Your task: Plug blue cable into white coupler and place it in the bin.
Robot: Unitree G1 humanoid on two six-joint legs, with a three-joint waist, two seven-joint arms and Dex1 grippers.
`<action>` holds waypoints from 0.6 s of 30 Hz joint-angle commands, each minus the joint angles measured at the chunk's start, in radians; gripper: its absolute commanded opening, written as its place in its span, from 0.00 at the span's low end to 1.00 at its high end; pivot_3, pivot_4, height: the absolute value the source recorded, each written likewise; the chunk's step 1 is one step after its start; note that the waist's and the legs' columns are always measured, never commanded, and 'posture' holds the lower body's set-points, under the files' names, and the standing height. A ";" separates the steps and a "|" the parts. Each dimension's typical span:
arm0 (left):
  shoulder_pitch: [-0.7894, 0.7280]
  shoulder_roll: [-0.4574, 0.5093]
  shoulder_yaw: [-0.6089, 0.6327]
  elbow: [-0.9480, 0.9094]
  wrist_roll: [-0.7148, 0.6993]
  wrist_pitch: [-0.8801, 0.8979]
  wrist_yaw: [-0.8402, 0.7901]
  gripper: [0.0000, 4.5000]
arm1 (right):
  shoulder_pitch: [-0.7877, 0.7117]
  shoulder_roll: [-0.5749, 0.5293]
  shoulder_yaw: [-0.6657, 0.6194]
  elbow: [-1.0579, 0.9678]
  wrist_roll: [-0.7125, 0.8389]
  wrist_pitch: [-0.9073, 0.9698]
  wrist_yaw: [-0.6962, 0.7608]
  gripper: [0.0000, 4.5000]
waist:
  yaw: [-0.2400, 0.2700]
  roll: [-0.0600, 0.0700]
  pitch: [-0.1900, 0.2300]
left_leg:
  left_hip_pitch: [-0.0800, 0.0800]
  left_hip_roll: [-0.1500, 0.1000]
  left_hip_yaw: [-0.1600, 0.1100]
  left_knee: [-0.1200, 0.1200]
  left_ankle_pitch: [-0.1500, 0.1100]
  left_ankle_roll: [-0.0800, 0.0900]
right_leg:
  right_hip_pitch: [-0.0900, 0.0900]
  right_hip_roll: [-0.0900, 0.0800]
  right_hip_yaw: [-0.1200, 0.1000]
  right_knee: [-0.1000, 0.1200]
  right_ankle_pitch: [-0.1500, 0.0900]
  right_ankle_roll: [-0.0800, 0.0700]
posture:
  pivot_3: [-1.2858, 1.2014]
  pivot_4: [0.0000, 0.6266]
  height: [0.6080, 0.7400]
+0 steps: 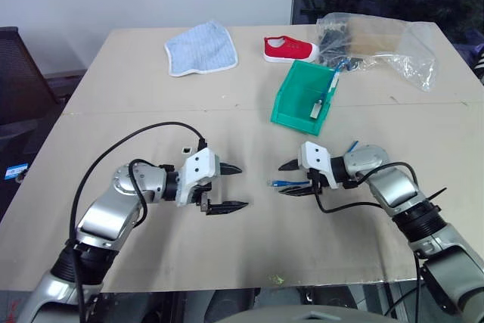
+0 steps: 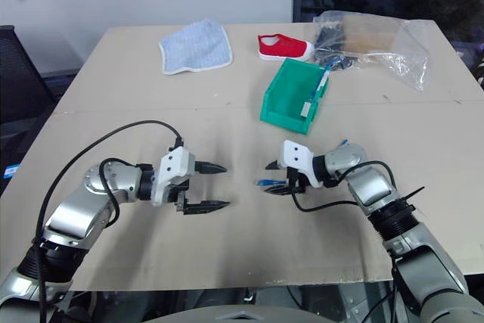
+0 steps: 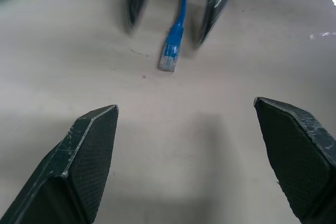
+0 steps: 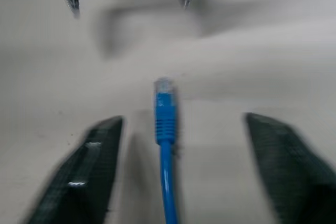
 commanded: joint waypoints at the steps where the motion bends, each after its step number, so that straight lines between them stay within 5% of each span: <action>1: -0.090 -0.057 -0.074 0.093 0.065 -0.053 -0.030 0.95 | 0.141 -0.049 -0.162 -0.199 0.127 0.048 -0.045 0.98 | 0.006 -0.001 0.000 | -0.002 0.000 -0.001 0.001 0.000 0.000 | 0.000 0.000 -0.001 0.000 0.000 0.000 | 0.52 0.24 1.00; 8: -0.239 -0.187 -0.169 0.254 0.130 -0.104 -0.077 0.95 | 0.461 -0.081 -0.359 -0.428 0.235 0.044 -0.130 0.98 | -0.002 -0.001 0.000 | -0.004 0.000 -0.001 0.007 0.000 0.000 | -0.001 0.000 0.000 0.003 0.001 0.002 | 0.52 0.24 1.00; 12: -0.274 -0.211 -0.187 0.316 0.152 -0.133 -0.119 0.95 | 0.519 -0.081 -0.381 -0.459 0.231 0.027 -0.164 0.98 | -0.011 -0.001 0.001 | -0.004 0.000 0.000 0.010 -0.002 0.004 | 0.000 0.002 0.002 0.003 0.004 0.006 | 0.52 0.24 1.00; 18: -0.297 -0.215 -0.215 0.344 0.173 -0.141 -0.187 0.38 | 0.552 -0.080 -0.389 -0.470 0.226 0.004 -0.202 1.00 | -0.005 -0.001 0.000 | -0.004 0.000 0.000 0.013 -0.002 0.005 | 0.001 0.002 0.002 0.003 0.004 0.006 | 0.52 0.24 1.00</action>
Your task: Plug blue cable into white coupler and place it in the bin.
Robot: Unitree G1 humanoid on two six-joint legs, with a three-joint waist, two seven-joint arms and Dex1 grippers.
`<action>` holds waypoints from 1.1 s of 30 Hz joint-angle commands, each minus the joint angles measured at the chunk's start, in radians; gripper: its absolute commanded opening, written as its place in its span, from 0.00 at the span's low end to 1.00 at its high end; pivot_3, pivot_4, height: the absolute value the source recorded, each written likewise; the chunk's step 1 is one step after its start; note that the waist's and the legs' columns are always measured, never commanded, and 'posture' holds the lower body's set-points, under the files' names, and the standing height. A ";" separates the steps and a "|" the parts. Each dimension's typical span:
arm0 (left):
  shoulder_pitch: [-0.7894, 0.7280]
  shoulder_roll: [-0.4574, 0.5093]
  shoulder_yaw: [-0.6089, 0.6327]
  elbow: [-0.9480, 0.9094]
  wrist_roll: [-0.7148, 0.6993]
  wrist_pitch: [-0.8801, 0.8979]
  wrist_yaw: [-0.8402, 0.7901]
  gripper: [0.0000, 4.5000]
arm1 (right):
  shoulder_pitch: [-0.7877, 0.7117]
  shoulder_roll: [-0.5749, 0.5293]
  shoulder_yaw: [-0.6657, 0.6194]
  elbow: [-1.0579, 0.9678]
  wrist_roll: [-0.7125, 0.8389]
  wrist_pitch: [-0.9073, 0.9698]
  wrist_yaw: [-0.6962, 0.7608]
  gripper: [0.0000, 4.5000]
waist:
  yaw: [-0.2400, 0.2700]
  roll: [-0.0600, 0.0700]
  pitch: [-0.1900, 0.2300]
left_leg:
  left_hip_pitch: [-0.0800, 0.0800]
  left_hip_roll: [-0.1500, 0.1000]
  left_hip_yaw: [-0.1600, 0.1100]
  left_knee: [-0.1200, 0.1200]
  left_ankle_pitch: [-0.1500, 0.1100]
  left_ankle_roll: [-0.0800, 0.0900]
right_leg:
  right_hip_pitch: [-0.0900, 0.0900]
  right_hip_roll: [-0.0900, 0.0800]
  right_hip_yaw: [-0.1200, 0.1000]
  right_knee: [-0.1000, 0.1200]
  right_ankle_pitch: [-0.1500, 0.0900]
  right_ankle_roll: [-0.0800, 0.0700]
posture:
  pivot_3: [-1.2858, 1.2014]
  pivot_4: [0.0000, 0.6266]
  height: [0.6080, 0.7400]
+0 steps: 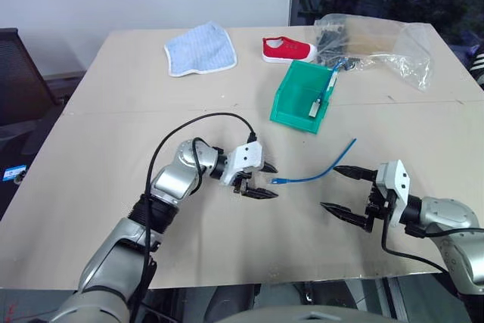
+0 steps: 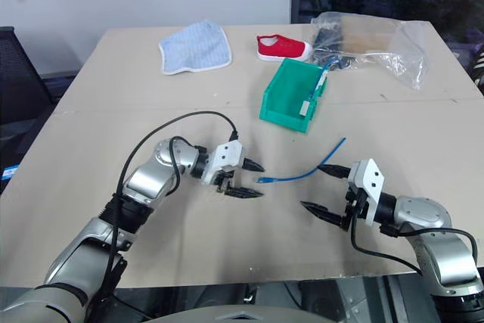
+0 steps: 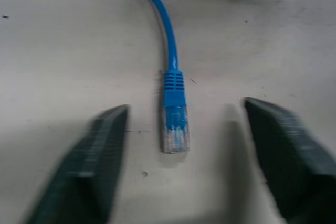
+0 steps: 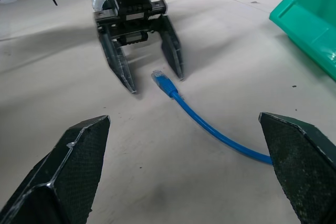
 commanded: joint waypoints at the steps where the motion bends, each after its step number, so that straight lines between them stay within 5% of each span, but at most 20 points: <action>1: -0.007 0.009 -0.018 -0.004 0.015 -0.007 -0.042 0.27 | 0.005 -0.006 -0.028 -0.042 0.011 -0.029 -0.015 1.00 | 0.000 0.000 0.000 | 0.000 0.000 0.000 0.000 0.000 0.000 | 0.000 0.000 0.000 0.000 0.000 0.000 | 0.52 0.24 1.00; 4: -0.006 0.015 -0.015 -0.011 0.017 -0.001 -0.058 0.01 | 0.008 -0.008 -0.022 -0.038 0.012 -0.035 -0.019 1.00 | 0.000 0.000 0.000 | 0.000 0.000 0.000 0.000 0.001 -0.002 | 0.000 0.000 0.000 0.000 0.000 0.000 | 0.52 0.24 1.00; 7: -0.011 -0.008 0.016 -0.028 -0.025 0.046 -0.045 0.01 | 0.020 0.008 -0.024 -0.059 0.071 0.025 -0.045 1.00 | 0.000 0.000 0.000 | 0.000 0.000 0.000 0.000 0.002 -0.004 | 0.000 0.000 0.000 0.000 0.000 0.000 | 0.52 0.24 1.00; 14: -0.032 -0.130 0.194 -0.155 -0.341 0.493 0.046 0.01 | 0.093 0.002 -0.065 -0.207 0.542 0.379 -0.120 1.00 | 0.002 -0.001 0.000 | -0.005 0.000 -0.004 0.002 0.000 0.000 | -0.001 -0.001 -0.001 -0.001 0.000 0.000 | 0.52 0.24 1.00; 27: -0.030 -0.161 0.308 -0.257 -0.611 0.820 0.125 0.01 | -0.098 0.160 -0.046 -0.155 0.690 0.446 -0.346 1.00 | 0.000 -0.001 0.000 | -0.003 0.000 -0.004 0.002 0.002 -0.004 | -0.001 0.000 -0.001 0.001 0.000 0.000 | 0.52 0.24 1.00; 30: -0.024 -0.151 0.303 -0.270 -0.632 0.830 0.116 0.00 | -0.121 0.184 -0.046 -0.152 0.724 0.446 -0.371 0.81 | 0.001 -0.001 0.000 | -0.003 0.000 -0.004 0.002 0.002 -0.004 | -0.001 0.000 -0.001 0.000 0.000 0.000 | 0.52 0.24 1.00; 33: -0.020 -0.147 0.305 -0.273 -0.650 0.838 0.118 0.00 | -0.130 0.188 -0.042 -0.157 0.741 0.454 -0.379 0.48 | 0.000 -0.001 0.000 | -0.003 0.000 -0.004 0.002 0.002 -0.004 | -0.001 0.000 -0.001 0.000 0.000 0.000 | 0.52 0.24 1.00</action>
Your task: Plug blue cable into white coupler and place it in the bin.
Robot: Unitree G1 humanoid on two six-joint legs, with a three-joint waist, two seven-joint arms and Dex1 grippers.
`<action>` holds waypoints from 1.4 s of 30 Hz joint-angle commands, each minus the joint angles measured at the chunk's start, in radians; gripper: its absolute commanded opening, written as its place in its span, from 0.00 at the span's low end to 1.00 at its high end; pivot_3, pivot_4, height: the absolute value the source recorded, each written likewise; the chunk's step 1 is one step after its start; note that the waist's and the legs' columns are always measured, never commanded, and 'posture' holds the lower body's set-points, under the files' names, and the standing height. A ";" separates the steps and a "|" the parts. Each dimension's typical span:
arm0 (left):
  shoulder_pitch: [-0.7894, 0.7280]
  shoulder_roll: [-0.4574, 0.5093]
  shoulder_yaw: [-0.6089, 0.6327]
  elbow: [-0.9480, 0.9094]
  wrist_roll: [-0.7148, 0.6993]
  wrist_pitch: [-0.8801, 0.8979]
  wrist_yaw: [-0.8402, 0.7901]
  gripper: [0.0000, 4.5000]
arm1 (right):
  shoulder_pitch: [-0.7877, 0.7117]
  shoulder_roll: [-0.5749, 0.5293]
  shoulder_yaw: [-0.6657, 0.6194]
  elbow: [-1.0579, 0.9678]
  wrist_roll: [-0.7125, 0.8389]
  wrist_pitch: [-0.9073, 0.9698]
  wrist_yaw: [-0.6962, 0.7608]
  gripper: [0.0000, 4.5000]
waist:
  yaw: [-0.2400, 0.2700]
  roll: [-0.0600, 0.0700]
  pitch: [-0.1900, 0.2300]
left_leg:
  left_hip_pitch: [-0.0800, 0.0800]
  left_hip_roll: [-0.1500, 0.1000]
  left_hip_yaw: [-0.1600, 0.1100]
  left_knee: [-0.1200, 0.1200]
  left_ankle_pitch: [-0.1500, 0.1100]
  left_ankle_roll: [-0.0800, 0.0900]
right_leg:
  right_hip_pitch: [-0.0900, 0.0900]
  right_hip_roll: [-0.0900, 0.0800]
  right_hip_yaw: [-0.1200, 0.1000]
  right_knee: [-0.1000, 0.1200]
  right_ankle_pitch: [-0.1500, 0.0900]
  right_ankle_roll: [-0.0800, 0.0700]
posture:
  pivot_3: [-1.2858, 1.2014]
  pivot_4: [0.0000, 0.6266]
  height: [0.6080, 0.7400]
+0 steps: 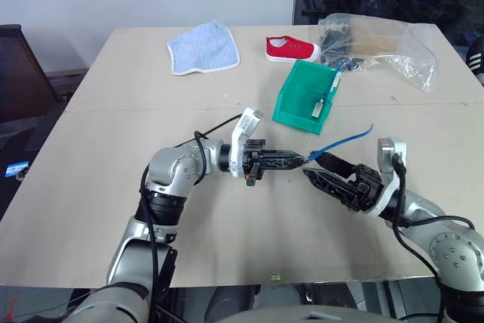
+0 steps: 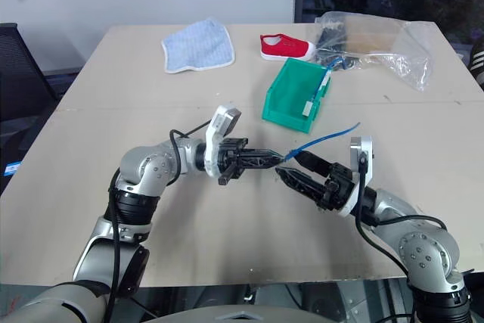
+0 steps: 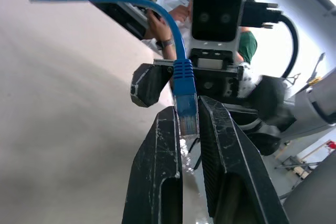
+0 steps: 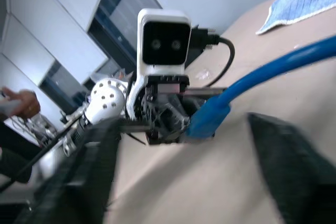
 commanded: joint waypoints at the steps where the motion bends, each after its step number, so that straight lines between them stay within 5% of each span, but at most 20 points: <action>1: -0.002 0.007 0.025 -0.036 -0.045 0.009 -0.007 0.00 | -0.014 0.003 -0.004 -0.022 0.041 0.003 -0.010 0.34 | 0.000 0.000 0.000 | 0.000 0.000 0.000 0.000 0.000 0.000 | 0.000 0.000 0.000 0.000 0.000 0.000 | 0.52 0.24 1.00; 4: -0.003 0.012 0.024 -0.030 -0.051 0.006 -0.008 0.00 | -0.020 0.007 -0.002 -0.019 0.048 0.002 -0.014 0.01 | 0.000 0.000 0.000 | 0.000 0.000 0.000 0.000 0.000 0.000 | 0.000 0.000 0.000 0.000 0.000 0.000 | 0.52 0.24 1.00; 18: 0.019 0.013 0.021 -0.052 -0.007 -0.121 0.004 0.00 | -0.031 0.014 0.014 -0.001 0.029 -0.003 -0.018 0.01 | 0.000 0.000 0.000 | 0.000 0.000 0.000 0.000 0.000 0.000 | 0.000 0.000 0.000 0.000 0.000 0.000 | 0.52 0.24 1.00; 19: 0.026 0.024 0.017 -0.070 -0.012 -0.118 -0.001 0.21 | -0.032 0.015 0.014 0.003 0.024 -0.005 -0.019 0.00 | 0.000 0.000 0.000 | 0.000 0.000 0.000 0.000 0.000 0.000 | 0.000 0.000 0.000 0.000 0.000 0.000 | 0.52 0.24 1.00; 27: 0.177 0.118 0.096 -0.355 -0.020 -0.179 0.107 0.97 | -0.025 -0.004 -0.013 0.034 -0.005 -0.019 0.009 0.00 | -0.004 0.000 0.000 | 0.000 0.000 0.000 -0.001 0.000 0.000 | 0.000 -0.002 0.003 0.000 0.000 0.000 | 0.52 0.24 1.00; 30: 0.291 0.111 0.168 -0.510 -0.002 -0.229 0.241 0.97 | -0.025 -0.021 -0.036 0.060 -0.025 -0.033 0.030 0.00 | -0.001 0.000 0.000 | 0.000 0.000 0.001 -0.002 0.000 0.000 | -0.001 -0.005 0.004 0.000 0.000 0.000 | 0.52 0.24 1.00; 35: 0.538 -0.017 0.277 -0.712 0.269 -0.419 0.642 0.97 | -0.049 -0.035 -0.065 0.098 -0.074 -0.087 0.070 0.00 | 0.006 0.000 0.000 | 0.001 0.000 0.004 -0.002 0.000 0.000 | 0.000 -0.006 0.006 -0.001 0.000 0.000 | 0.52 0.24 1.00; 42: 0.799 -0.075 0.361 -0.634 0.522 -0.608 0.882 0.97 | -0.067 -0.048 -0.017 0.085 -0.185 -0.146 0.126 0.00 | 0.011 0.000 -0.001 | 0.003 0.000 0.006 -0.003 -0.003 0.004 | 0.000 -0.006 0.005 0.000 0.000 0.000 | 0.52 0.24 1.00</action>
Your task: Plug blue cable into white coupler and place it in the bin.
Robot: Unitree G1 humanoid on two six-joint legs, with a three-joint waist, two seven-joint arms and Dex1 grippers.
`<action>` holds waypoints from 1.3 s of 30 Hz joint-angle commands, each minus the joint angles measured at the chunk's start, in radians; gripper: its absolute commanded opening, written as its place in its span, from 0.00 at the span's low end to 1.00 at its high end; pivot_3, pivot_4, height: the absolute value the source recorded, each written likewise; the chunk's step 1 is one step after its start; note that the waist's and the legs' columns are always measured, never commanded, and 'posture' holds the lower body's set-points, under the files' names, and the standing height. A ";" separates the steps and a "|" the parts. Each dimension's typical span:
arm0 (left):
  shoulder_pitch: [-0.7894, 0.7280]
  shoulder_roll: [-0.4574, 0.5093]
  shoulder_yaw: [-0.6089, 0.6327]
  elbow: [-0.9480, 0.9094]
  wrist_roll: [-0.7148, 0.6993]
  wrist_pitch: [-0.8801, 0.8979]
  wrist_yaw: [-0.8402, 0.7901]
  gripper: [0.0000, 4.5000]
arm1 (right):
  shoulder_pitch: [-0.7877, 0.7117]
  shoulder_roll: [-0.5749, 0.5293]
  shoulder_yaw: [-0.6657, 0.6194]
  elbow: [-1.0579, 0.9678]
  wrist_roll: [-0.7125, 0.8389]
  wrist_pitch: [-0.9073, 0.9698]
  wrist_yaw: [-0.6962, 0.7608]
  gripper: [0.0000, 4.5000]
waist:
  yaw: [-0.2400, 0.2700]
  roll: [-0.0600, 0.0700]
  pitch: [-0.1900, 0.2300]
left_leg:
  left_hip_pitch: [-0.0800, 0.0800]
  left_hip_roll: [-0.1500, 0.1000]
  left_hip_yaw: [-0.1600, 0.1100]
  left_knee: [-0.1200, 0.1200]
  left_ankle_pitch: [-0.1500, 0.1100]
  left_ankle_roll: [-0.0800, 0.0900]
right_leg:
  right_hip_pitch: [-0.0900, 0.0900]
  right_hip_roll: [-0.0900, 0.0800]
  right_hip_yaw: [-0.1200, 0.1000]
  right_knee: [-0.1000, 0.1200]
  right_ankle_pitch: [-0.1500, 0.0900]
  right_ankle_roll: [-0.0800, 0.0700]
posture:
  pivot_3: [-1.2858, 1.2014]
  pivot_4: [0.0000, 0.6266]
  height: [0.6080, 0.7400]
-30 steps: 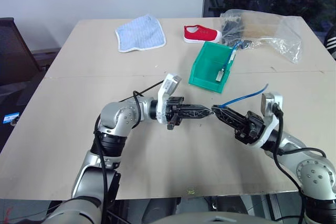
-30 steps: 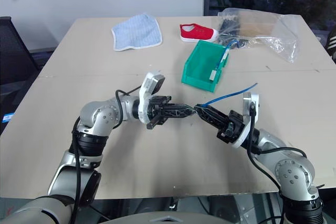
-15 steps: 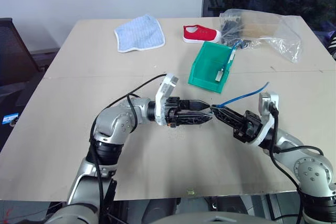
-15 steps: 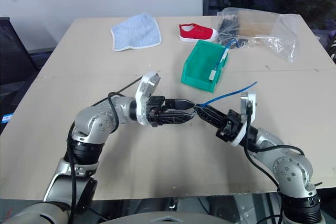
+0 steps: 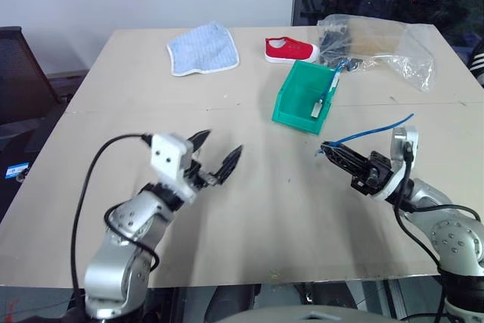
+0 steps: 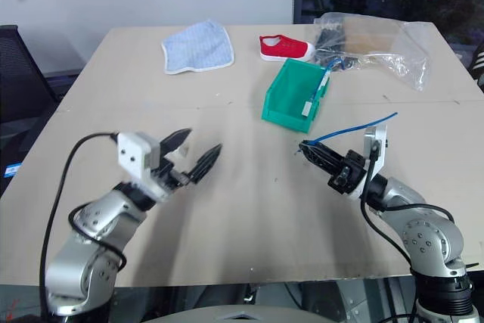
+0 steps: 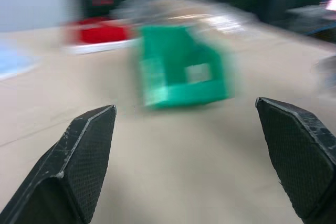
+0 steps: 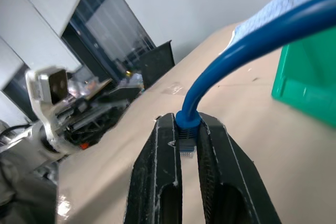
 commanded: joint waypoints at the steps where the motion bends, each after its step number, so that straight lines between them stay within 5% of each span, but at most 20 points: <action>1: 0.026 0.000 0.043 0.059 0.086 -0.083 0.078 0.97 | -0.018 -0.006 0.018 -0.036 -0.024 -0.025 0.035 0.00 | 0.008 0.000 0.000 | 0.000 0.000 0.000 0.000 0.000 0.000 | 0.000 0.000 0.000 0.000 0.000 0.000 | 0.52 0.24 1.00; 17: -0.188 -0.040 -0.072 0.474 0.189 -0.189 0.153 0.97 | -0.032 -0.001 0.030 -0.037 -0.078 -0.033 0.030 0.00 | 0.018 -0.001 -0.001 | -0.001 0.000 -0.001 0.000 0.000 0.000 | -0.001 0.003 -0.003 0.000 0.000 0.000 | 0.52 0.24 1.00; 20: -0.220 -0.047 -0.082 0.529 0.209 -0.230 0.166 0.78 | -0.027 0.002 0.034 -0.047 -0.079 -0.031 0.018 0.00 | 0.018 -0.001 -0.001 | -0.001 0.000 -0.001 0.000 0.000 0.000 | -0.001 0.003 -0.003 0.000 0.000 0.000 | 0.52 0.24 1.00; 27: -0.233 -0.040 -0.092 0.568 0.206 -0.263 0.145 0.12 | -0.023 -0.001 0.031 -0.054 -0.078 -0.030 0.004 0.00 | 0.019 -0.001 -0.001 | -0.001 0.000 -0.001 0.000 0.000 0.000 | 0.000 0.003 -0.004 0.000 0.000 0.000 | 0.52 0.24 1.00; 28: -0.239 -0.036 -0.095 0.575 0.200 -0.266 0.132 0.12 | -0.023 -0.001 0.032 -0.056 -0.079 -0.030 0.002 0.00 | 0.019 -0.001 -0.001 | -0.001 0.000 -0.001 0.000 0.000 0.000 | 0.000 0.003 -0.004 0.000 0.000 0.000 | 0.52 0.24 1.00; 32: -0.317 -0.004 -0.174 0.629 0.138 -0.283 -0.069 0.12 | -0.045 -0.010 0.038 -0.055 -0.092 -0.038 0.009 0.00 | 0.022 -0.001 -0.001 | -0.001 0.000 -0.002 0.001 0.000 0.000 | 0.000 0.004 -0.005 0.000 0.000 0.000 | 0.52 0.24 1.00; 39: -0.650 0.077 -0.466 0.880 0.075 -0.361 -0.759 0.12 | -0.186 -0.092 0.192 0.038 -0.328 -0.146 0.146 0.00 | 0.013 -0.001 -0.001 | -0.002 -0.001 -0.001 0.002 0.002 -0.003 | 0.000 0.005 -0.005 0.000 0.001 0.000 | 0.52 0.24 1.00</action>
